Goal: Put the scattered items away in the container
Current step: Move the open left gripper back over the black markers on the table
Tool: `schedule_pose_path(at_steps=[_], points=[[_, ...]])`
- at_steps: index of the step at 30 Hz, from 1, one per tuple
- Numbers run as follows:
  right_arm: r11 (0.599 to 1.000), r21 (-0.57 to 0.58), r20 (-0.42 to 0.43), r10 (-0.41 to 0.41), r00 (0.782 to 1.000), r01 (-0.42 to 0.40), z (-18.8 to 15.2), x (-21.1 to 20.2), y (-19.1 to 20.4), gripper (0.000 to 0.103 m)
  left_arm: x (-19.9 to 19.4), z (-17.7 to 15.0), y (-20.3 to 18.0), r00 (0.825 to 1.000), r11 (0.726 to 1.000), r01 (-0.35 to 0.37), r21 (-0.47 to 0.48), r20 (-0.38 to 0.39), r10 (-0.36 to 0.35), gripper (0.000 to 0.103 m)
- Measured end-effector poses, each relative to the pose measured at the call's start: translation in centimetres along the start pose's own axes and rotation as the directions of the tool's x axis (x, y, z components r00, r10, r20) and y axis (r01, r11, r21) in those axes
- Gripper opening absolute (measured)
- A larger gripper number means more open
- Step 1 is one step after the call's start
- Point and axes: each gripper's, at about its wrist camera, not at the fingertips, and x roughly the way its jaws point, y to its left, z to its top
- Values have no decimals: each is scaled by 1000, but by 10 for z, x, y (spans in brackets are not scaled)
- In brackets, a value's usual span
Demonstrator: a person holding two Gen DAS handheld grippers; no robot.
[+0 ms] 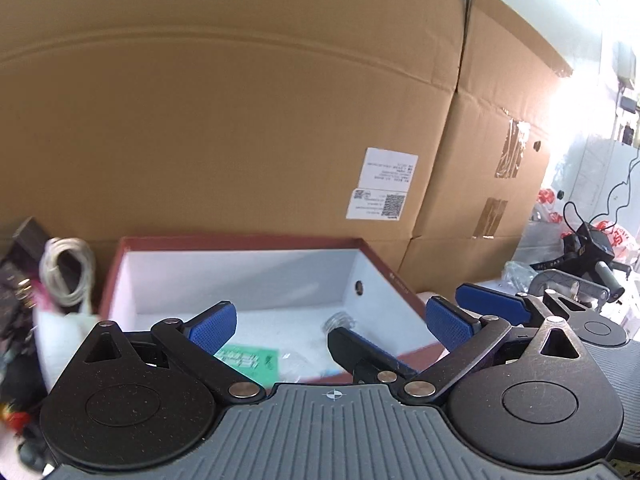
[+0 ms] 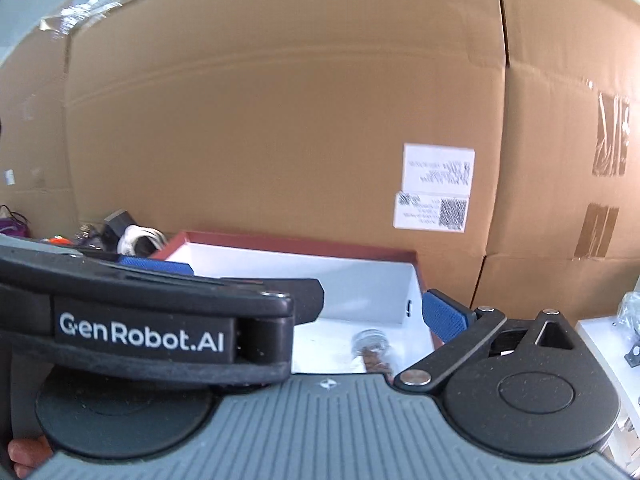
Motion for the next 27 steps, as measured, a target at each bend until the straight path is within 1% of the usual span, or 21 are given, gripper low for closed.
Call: schedule_pose_path(at_steps=[6, 10, 13, 15, 18, 22, 25, 27], points=[[1000, -22, 58, 15, 998, -14, -17, -43, 44, 103, -56, -32, 15, 997, 999, -54, 1, 57, 54, 103], [999, -16, 63, 49, 997, -48, -35, -63, 77, 103, -88, -61, 35, 991, 994, -112, -2, 71, 112, 103], [995, 1, 32, 98, 995, -98, -51, -66, 103, 103, -109, -83, 57, 983, 985, -172, -9, 63, 172, 103], [991, 19, 4, 136, 991, -136, -62, -65, 122, 103, -123, -99, 73, 973, 975, -221, -14, 64, 222, 103], [979, 36, -41, 203, 978, -202, -76, -61, 153, 103, -146, -121, 101, 958, 960, -277, -30, 60, 279, 103], [966, 15, -87, 258, 962, -257, -93, -60, 197, 103, -170, -143, 138, 945, 942, -323, -92, 21, 326, 103], [957, -5, -118, 289, 950, -291, -98, -58, 225, 103, -185, -152, 158, 938, 933, -342, -112, 22, 347, 103], [953, -14, -126, 300, 946, -304, -99, -59, 241, 103, -191, -155, 168, 938, 934, -339, -113, 32, 345, 103]])
